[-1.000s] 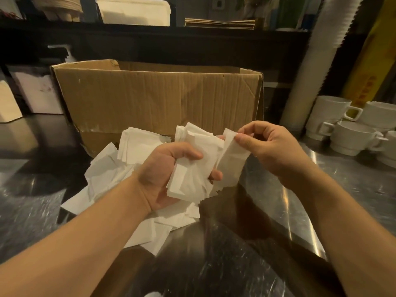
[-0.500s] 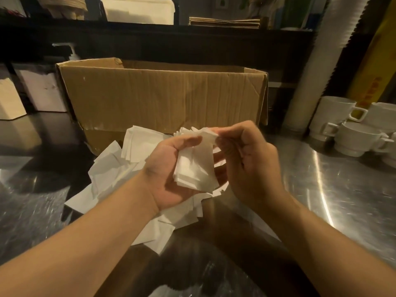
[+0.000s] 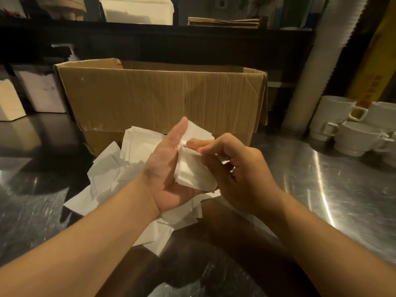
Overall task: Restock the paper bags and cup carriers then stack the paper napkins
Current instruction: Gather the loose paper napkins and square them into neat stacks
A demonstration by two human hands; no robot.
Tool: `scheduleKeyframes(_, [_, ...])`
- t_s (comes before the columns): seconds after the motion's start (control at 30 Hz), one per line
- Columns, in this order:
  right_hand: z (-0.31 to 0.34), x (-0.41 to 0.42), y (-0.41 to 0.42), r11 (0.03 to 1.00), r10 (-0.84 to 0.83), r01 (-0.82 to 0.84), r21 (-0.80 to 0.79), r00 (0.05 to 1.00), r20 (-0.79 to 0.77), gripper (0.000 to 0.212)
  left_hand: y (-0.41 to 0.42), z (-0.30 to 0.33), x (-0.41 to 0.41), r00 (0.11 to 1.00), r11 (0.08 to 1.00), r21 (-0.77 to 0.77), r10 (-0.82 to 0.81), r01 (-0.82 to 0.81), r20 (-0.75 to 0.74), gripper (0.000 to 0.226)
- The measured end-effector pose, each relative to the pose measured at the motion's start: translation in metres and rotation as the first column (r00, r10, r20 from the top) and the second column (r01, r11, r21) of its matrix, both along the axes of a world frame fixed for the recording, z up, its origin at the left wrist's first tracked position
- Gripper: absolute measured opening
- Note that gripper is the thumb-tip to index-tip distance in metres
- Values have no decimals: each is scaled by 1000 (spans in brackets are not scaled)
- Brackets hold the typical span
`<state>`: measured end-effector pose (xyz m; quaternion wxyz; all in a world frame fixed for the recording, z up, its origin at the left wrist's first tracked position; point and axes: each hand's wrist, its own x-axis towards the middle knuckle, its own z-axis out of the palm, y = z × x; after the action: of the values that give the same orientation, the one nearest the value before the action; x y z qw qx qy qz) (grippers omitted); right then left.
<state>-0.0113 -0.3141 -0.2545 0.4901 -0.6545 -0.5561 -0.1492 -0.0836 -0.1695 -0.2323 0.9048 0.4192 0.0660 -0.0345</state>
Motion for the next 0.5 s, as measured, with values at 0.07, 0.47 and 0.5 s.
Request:
scheduleKeyframes(0.07, [1,1,-3,999,45,-45,-28,999,14,11,0,2,0,1000,1000,6,-8,8,-17,60])
scheduleKeyframes(0.47, [10,16,-11,974,-174,204,98,952,-252,17,11,-1,5,1000,993,-120,17,-19,-19,54])
scheduleKeyframes(0.5, [10,21,-12,954,-225,277,117,915,-335,14,13,-2,5,999,987,-156,41,-43,-21,59])
